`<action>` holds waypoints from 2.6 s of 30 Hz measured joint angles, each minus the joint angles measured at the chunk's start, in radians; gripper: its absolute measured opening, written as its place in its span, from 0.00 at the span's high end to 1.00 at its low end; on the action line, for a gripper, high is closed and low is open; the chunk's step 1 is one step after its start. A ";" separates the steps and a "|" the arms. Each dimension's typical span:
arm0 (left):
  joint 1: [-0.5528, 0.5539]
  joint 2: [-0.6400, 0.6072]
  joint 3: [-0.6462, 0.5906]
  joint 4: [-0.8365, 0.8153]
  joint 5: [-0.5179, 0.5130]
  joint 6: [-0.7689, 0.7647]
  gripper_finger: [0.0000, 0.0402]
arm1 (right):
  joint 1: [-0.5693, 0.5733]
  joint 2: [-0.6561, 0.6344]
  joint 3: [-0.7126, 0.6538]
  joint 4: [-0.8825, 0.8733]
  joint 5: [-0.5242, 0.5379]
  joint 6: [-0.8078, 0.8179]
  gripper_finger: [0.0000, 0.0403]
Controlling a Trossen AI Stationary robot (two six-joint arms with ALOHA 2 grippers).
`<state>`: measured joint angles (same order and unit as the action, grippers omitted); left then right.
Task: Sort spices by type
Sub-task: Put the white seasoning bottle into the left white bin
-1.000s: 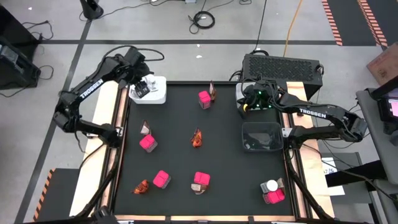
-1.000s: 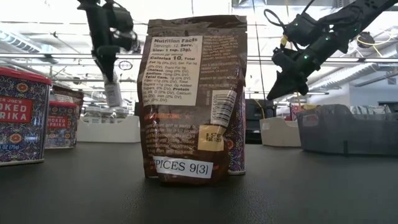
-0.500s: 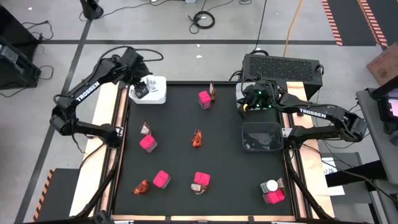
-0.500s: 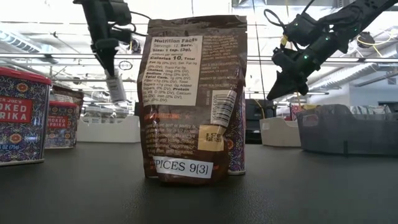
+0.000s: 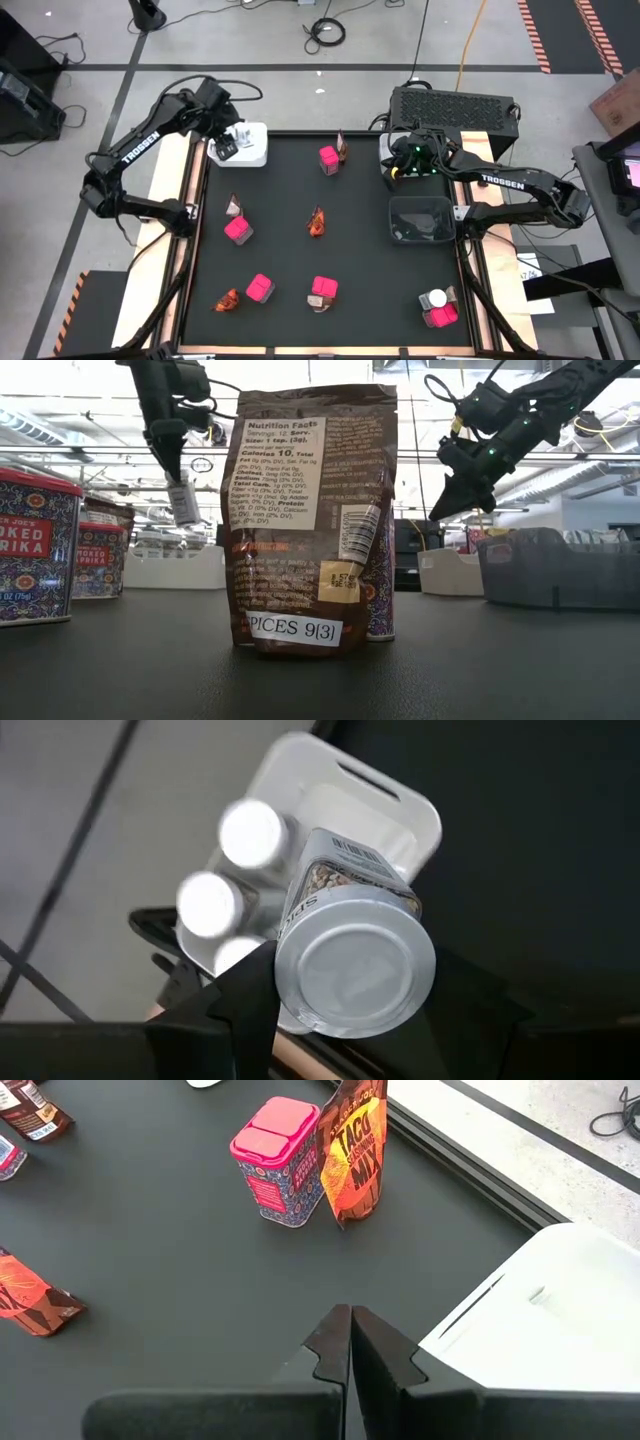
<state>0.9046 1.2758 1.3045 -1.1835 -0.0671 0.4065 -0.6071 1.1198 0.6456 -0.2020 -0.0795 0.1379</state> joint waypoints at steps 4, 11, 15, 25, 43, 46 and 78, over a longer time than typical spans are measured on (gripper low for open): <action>-0.019 0.000 0.000 -0.034 0.007 0.000 0.48 | 0.000 0.000 0.000 0.000 0.000 0.000 0.98; -0.039 -0.001 -0.006 -0.066 0.007 0.025 0.48 | 0.000 0.000 0.000 0.000 0.000 0.000 0.98; -0.030 0.016 -0.036 -0.010 -0.036 0.068 0.48 | 0.000 0.000 0.000 0.000 0.000 0.000 0.98; 0.003 0.091 -0.076 0.062 -0.011 0.083 0.48 | 0.000 0.000 0.000 0.000 0.000 0.000 0.98; 0.007 0.229 -0.076 0.119 -0.019 0.153 0.48 | 0.000 0.000 0.000 0.004 0.000 0.000 0.98; 0.018 0.262 -0.076 0.142 -0.020 0.153 0.48 | 0.000 0.000 0.000 0.003 0.000 0.000 0.98; 0.044 0.331 -0.074 0.087 -0.107 0.098 0.38 | 0.000 0.000 0.000 0.011 0.003 0.000 0.98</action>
<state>0.9489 1.6071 1.2305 -1.0969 -0.1738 0.5046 -0.6067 1.1198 0.6453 -0.1909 -0.0761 0.1379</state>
